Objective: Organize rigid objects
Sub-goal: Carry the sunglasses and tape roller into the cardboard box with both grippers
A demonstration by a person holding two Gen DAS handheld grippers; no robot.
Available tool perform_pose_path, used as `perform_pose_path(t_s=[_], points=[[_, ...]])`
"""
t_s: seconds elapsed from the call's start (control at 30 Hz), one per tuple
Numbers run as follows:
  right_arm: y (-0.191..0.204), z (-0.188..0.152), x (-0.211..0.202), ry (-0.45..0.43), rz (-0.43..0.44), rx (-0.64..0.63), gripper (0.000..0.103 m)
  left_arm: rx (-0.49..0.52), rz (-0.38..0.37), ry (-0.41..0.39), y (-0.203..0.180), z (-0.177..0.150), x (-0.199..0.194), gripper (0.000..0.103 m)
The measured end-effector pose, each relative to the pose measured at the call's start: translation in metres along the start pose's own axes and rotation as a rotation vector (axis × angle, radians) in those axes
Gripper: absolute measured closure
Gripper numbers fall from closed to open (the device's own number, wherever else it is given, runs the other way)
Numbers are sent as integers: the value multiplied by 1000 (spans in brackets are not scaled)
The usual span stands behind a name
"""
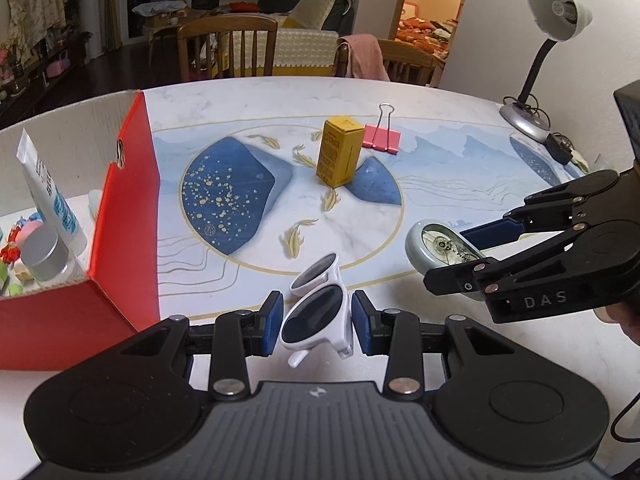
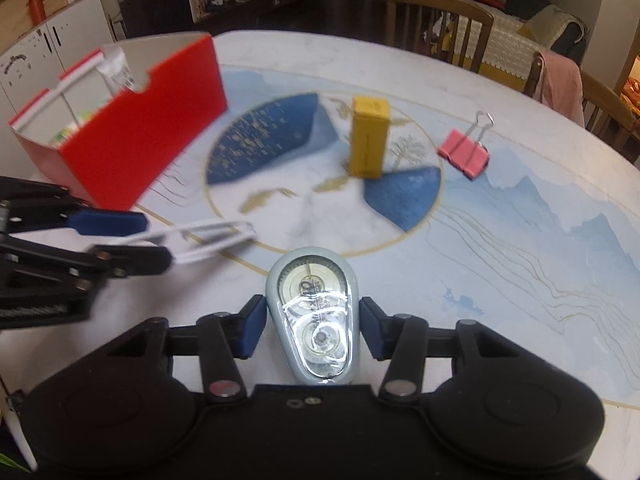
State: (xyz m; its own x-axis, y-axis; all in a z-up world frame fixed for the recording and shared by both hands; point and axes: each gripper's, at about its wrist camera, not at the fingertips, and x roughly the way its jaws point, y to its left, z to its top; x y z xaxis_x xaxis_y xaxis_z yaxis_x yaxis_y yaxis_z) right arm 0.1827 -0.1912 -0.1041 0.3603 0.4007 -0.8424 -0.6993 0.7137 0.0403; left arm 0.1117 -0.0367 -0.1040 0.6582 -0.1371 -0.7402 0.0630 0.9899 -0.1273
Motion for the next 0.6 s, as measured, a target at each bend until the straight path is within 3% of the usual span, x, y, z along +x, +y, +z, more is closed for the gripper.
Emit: perform_pose_path(t_s=[0.03, 0.6], points=[[3, 2, -4, -6, 2, 1, 54, 2, -6, 0, 1, 1, -2, 74], [55, 24, -40, -69, 47, 50, 54, 6, -68, -21, 38, 7, -35, 80]])
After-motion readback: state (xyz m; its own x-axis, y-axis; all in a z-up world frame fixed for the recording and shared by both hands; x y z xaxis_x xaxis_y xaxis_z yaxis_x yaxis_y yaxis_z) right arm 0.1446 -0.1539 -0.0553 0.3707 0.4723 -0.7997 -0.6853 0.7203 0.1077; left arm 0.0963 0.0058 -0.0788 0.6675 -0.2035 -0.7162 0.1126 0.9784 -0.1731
